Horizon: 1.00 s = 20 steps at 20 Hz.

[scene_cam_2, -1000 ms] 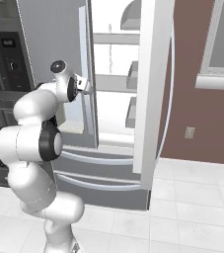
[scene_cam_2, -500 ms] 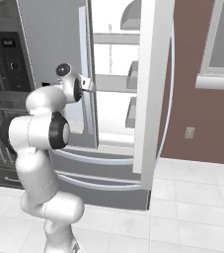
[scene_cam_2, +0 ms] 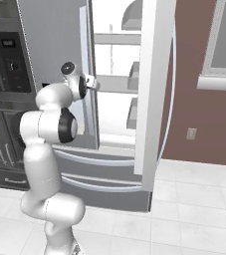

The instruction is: Place one of the steaks on the plate and the other in the bowl. Then place the bowl in the fridge.

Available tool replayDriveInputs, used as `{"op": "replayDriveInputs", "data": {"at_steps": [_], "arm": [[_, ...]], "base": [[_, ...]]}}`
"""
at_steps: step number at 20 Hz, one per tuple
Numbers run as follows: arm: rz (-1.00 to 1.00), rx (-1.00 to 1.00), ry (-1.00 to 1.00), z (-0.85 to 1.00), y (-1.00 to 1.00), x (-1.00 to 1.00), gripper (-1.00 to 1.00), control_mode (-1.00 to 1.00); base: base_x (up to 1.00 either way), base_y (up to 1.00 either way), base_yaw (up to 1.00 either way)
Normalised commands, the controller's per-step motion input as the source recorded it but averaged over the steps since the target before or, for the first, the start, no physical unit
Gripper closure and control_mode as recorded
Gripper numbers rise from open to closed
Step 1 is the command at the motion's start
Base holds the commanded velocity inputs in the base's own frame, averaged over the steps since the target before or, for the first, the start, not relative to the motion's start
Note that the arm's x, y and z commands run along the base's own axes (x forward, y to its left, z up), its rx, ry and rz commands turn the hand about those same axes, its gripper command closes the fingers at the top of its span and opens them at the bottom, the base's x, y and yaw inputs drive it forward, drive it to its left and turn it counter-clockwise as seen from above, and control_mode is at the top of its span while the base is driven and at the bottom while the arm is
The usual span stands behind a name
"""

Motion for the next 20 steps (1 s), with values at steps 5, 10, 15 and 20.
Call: {"op": "replayDriveInputs", "data": {"at_steps": [5, 10, 15, 20], "arm": [[0.00, -0.05, 0.00, -0.01, 0.00, 0.34, -1.00, -1.00], [0.00, -0.03, 0.00, -0.07, 0.00, 0.29, -1.00, -1.00], [0.00, 0.00, 0.00, -0.02, 0.00, 0.24, -1.00, -1.00], [0.00, 0.00, 0.00, 0.00, 0.00, 0.24, 1.00, -1.00]], "base": [[0.00, 0.00, 0.00], [0.00, 0.00, 0.00], [0.00, 0.00, 0.00], [0.00, 0.00, 0.00]]}}
